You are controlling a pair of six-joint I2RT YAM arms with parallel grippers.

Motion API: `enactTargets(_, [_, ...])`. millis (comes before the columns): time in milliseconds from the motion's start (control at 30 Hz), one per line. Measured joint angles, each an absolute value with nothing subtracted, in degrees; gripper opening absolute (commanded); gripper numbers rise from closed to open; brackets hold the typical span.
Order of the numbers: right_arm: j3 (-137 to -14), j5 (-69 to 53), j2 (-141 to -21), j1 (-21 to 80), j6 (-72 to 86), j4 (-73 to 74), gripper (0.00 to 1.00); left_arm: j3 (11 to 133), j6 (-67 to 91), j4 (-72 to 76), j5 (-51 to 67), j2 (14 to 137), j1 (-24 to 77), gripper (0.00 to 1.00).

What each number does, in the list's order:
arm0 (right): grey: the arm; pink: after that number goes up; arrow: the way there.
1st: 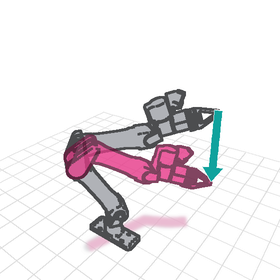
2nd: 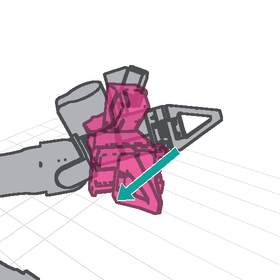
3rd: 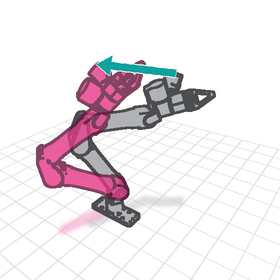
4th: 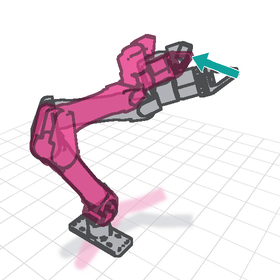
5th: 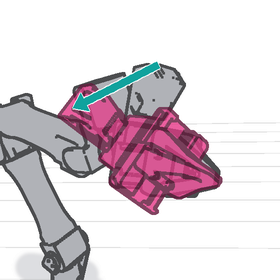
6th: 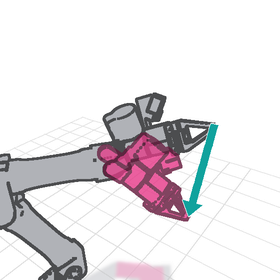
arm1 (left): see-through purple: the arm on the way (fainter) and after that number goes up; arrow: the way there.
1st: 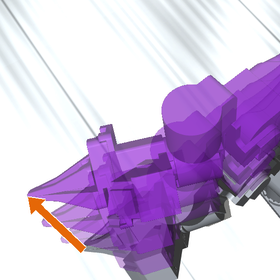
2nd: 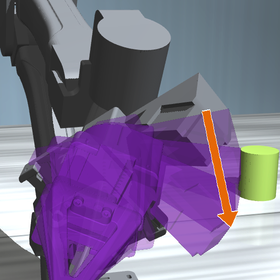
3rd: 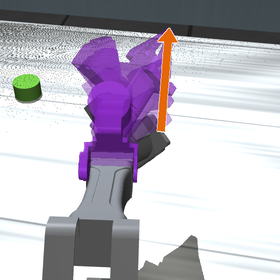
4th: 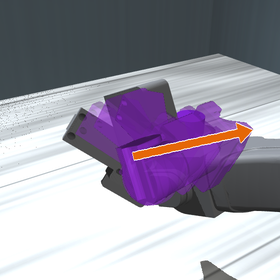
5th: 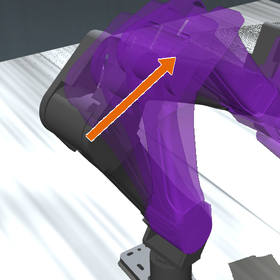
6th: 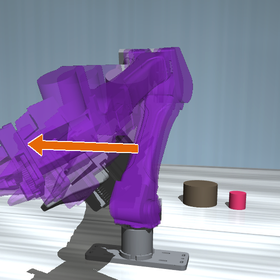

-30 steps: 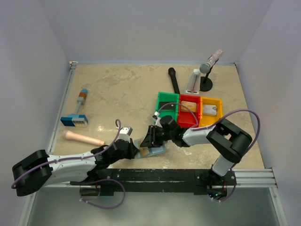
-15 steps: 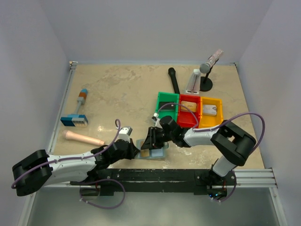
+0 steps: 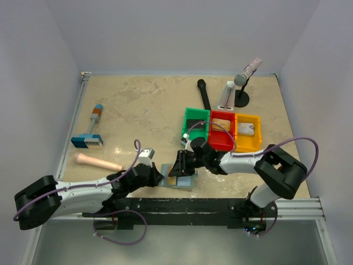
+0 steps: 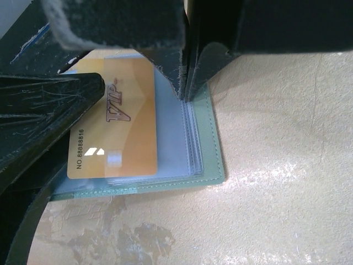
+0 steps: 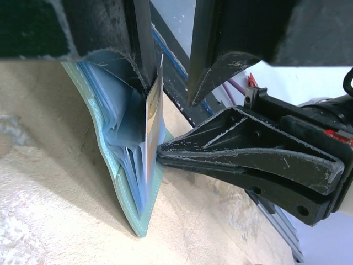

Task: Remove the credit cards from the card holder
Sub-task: Remove the credit card from the card holder.

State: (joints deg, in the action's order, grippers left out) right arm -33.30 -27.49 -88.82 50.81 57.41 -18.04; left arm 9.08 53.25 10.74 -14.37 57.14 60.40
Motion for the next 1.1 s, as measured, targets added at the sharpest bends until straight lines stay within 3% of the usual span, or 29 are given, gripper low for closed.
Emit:
enactTargets(733, [-31.22,-26.72,-85.82,49.08,56.93,-16.69,0.2,9.08,53.47,10.72,-14.63,57.21,60.42,0.0])
enactTargets(1100, [-30.48,-26.48,-84.12,48.27,56.34,-16.05,0.02,9.08,53.47,9.82,-15.0,56.51,60.42,0.0])
